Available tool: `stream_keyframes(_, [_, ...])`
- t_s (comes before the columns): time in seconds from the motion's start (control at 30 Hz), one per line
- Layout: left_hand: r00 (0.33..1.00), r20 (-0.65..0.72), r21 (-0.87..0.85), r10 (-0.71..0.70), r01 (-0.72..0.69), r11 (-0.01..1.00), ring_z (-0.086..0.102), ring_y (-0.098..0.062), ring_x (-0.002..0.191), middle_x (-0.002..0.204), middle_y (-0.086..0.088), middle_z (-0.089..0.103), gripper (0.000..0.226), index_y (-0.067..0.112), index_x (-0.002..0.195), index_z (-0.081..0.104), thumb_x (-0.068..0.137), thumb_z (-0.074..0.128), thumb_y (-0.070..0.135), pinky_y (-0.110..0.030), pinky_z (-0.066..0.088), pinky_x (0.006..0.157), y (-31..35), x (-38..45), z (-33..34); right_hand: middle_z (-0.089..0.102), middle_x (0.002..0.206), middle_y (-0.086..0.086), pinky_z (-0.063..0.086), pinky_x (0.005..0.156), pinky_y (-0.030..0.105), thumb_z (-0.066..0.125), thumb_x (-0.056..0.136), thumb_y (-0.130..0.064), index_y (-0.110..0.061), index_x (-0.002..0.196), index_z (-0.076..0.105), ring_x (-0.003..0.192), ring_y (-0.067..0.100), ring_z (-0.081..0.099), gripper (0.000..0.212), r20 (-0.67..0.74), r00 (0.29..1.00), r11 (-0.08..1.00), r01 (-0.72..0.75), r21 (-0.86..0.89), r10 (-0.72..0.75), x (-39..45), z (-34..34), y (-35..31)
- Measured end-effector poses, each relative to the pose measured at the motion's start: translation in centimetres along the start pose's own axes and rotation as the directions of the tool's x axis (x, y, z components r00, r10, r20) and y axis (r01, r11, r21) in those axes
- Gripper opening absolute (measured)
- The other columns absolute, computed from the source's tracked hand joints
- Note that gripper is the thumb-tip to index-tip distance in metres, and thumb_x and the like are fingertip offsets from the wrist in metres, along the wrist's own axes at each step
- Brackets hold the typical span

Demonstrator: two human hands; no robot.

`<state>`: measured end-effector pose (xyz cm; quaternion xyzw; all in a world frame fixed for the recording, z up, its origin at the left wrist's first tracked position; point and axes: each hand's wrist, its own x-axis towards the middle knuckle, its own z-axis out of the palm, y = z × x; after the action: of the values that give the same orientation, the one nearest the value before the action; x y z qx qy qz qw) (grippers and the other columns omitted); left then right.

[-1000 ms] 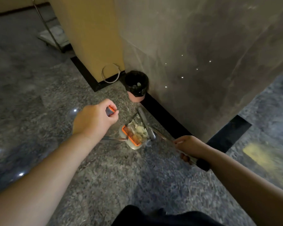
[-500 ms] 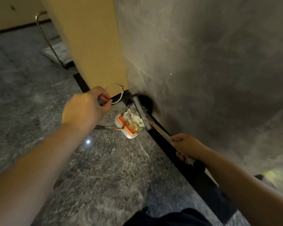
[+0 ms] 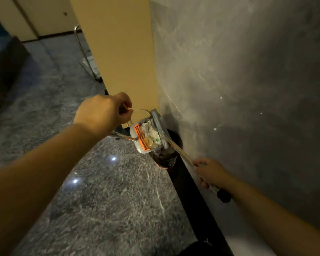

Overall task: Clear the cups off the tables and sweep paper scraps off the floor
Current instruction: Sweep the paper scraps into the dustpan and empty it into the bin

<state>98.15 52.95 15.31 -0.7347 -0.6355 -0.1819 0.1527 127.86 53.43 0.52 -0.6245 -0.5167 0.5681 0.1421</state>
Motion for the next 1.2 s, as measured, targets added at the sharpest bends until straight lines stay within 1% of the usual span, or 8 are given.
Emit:
stream_keyframes(0.13, [0.994,0.107,0.063,0.022,-0.029,0.998,0.065,-0.03,0.071,0.089,-0.008,0.071,0.025,0.02,0.111,0.066,0.09,0.064,0.034,-0.035,0.054,0.057,2.5,3.4,1.9,0.058,0.061,0.009,0.039,0.036,0.018,0.056,0.095,-0.014,-0.015,0.12,0.055,0.034,0.01,0.049,0.025,0.05,0.999,1.0,0.004,-0.02,-0.003,2.6,-4.1,0.1])
stream_keyframes(0.2, [0.987,0.151,0.074,0.051,-0.063,0.995,0.065,-0.03,0.072,0.09,-0.007,0.071,0.027,0.02,0.114,0.065,0.091,0.062,0.035,-0.037,0.055,0.059,3.7,4.5,2.7,0.058,0.062,0.01,0.039,0.036,0.018,0.058,0.094,-0.015,-0.016,0.117,0.053,0.035,0.01,0.049,0.023,0.067,0.998,1.0,-0.004,-0.008,0.004,3.4,-5.7,0.3])
stream_keyframes(0.5, [0.913,0.353,0.158,0.204,-0.273,0.949,0.063,-0.028,0.072,0.094,-0.004,0.068,0.032,0.019,0.119,0.058,0.096,0.054,0.039,-0.033,0.052,0.06,8.8,8.3,5.7,0.057,0.067,0.01,0.04,0.038,0.021,0.053,0.095,-0.008,-0.008,0.126,0.05,0.041,0.014,0.049,0.031,0.099,0.995,1.0,-0.002,-0.014,0.003,4.3,-9.2,2.8])
stream_keyframes(0.67, [0.904,0.377,0.184,0.202,-0.287,0.94,0.064,-0.027,0.074,0.096,-0.002,0.069,0.031,0.022,0.119,0.057,0.095,0.053,0.042,-0.029,0.049,0.058,9.7,9.4,6.7,0.057,0.063,0.009,0.043,0.042,0.024,0.056,0.095,-0.009,-0.01,0.128,0.05,0.04,0.013,0.05,0.034,0.097,0.995,1.0,-0.014,0.027,0.012,4.7,-8.9,4.1])
stream_keyframes(0.87, [0.885,0.361,0.185,0.295,-0.378,0.907,0.06,-0.027,0.061,0.085,-0.007,0.069,0.027,0.016,0.114,0.06,0.094,0.058,0.034,-0.02,0.025,0.047,10.3,10.3,6.8,0.057,0.069,0.011,0.04,0.037,0.021,0.056,0.095,-0.009,-0.013,0.128,0.051,0.043,0.015,0.049,0.033,0.061,0.996,0.994,-0.067,0.091,0.062,3.9,-8.2,6.1])
stream_keyframes(1.0, [0.8,0.478,0.278,0.363,-0.529,0.802,0.052,-0.018,0.056,0.082,-0.001,0.062,0.031,0.02,0.118,0.048,0.098,0.047,0.043,-0.021,0.032,0.046,11.6,10.9,7.8,0.056,0.07,0.011,0.04,0.037,0.02,0.056,0.094,-0.008,-0.013,0.127,0.051,0.042,0.014,0.048,0.033,0.044,0.997,0.99,-0.073,0.123,0.068,3.6,-8.1,6.7])
stream_keyframes(1.13, [0.804,0.484,0.329,0.345,-0.532,0.78,0.047,-0.015,0.055,0.083,0.001,0.058,0.032,0.022,0.123,0.045,0.1,0.043,0.044,-0.02,0.029,0.044,12.1,11.5,8.5,0.057,0.073,0.01,0.042,0.039,0.022,0.056,0.095,-0.01,-0.013,0.128,0.051,0.042,0.013,0.05,0.034,0.036,0.998,0.994,-0.054,0.092,0.051,3.8,-8.3,7.0])
stream_keyframes(1.2, [0.767,0.518,0.341,0.378,-0.59,0.731,0.045,-0.016,0.054,0.079,0.002,0.054,0.033,0.023,0.122,0.043,0.1,0.039,0.048,-0.021,0.025,0.043,12.9,11.5,9.1,0.057,0.078,0.01,0.043,0.041,0.024,0.055,0.095,-0.011,-0.013,0.128,0.05,0.043,0.014,0.051,0.034,0.043,0.998,0.996,-0.047,0.075,0.044,4.1,-8.3,7.0])
